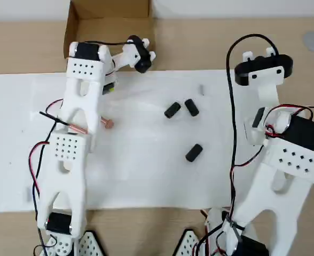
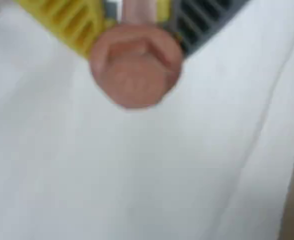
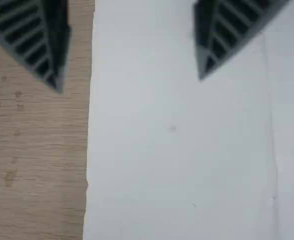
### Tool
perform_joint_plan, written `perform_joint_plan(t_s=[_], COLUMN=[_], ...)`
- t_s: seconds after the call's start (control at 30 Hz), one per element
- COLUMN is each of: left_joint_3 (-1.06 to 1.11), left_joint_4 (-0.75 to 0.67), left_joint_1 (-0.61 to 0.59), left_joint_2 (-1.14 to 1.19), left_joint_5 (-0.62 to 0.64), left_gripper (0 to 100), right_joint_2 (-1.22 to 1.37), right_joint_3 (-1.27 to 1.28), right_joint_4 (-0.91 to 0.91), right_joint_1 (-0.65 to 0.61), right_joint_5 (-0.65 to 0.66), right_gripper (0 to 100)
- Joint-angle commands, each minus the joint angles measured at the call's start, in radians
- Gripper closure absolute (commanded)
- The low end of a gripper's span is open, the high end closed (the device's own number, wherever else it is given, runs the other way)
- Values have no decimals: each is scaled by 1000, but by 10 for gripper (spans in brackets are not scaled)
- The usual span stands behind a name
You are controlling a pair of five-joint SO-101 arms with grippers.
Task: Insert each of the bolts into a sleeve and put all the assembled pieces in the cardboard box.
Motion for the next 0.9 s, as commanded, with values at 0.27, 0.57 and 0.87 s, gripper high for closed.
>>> perform_joint_plan(t_s=[0.27, 0.57, 0.87], left_joint_3=[167, 222, 669], left_joint_4=[6, 6, 6], left_joint_1=[-8, -14, -8], left_joint_2=[-464, -763, -1070], left_joint_5=[350, 832, 965], left_gripper=[988, 990, 988], right_joint_2=[-35, -27, 134], right_joint_3=[-1, 50, 219], right_joint_4=[-11, 74, -135], right_joint_1=[10, -249, -398], right_joint_5=[-3, -189, -646], right_gripper=[785, 785, 784])
